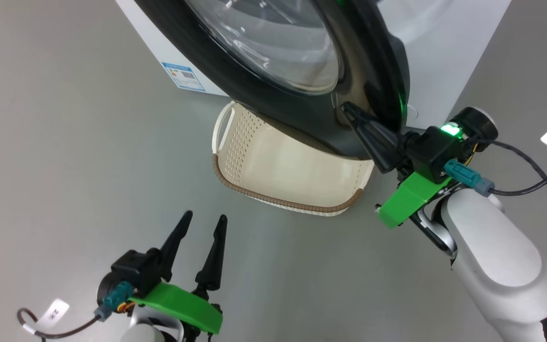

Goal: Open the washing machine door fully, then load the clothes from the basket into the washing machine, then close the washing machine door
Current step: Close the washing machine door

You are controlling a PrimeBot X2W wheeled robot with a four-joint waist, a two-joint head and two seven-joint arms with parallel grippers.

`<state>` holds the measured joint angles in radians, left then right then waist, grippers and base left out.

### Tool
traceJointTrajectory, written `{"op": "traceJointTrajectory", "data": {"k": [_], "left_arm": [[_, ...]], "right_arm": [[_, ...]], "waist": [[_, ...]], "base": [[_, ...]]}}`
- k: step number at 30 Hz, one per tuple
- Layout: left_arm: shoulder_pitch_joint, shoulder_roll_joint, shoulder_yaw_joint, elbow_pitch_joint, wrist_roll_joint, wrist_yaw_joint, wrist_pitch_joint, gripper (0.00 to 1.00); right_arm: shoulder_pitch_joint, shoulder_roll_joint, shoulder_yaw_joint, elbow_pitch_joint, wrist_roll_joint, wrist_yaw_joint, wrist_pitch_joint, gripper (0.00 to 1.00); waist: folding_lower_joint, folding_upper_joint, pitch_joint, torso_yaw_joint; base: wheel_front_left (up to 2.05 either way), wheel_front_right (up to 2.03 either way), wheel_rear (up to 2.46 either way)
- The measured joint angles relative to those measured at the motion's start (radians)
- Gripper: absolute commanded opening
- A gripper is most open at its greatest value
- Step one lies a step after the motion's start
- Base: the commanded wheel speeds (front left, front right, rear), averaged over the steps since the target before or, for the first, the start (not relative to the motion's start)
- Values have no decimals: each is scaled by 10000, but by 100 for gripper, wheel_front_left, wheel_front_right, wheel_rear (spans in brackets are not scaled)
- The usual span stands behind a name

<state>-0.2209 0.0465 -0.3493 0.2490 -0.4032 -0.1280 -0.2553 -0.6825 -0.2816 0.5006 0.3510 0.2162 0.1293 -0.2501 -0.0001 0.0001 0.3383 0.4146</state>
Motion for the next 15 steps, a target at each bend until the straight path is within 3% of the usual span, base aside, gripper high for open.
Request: {"op": "traceJointTrajectory", "data": {"k": [15], "left_arm": [[-752, -109, -63, -188, -420, 0, 0, 100]], "right_arm": [[-1421, -351, -451, 286, -232, 0, -71, 0]], "waist": [[1, 0, 1092, -187]], "base": [[0, 0, 0]]}}
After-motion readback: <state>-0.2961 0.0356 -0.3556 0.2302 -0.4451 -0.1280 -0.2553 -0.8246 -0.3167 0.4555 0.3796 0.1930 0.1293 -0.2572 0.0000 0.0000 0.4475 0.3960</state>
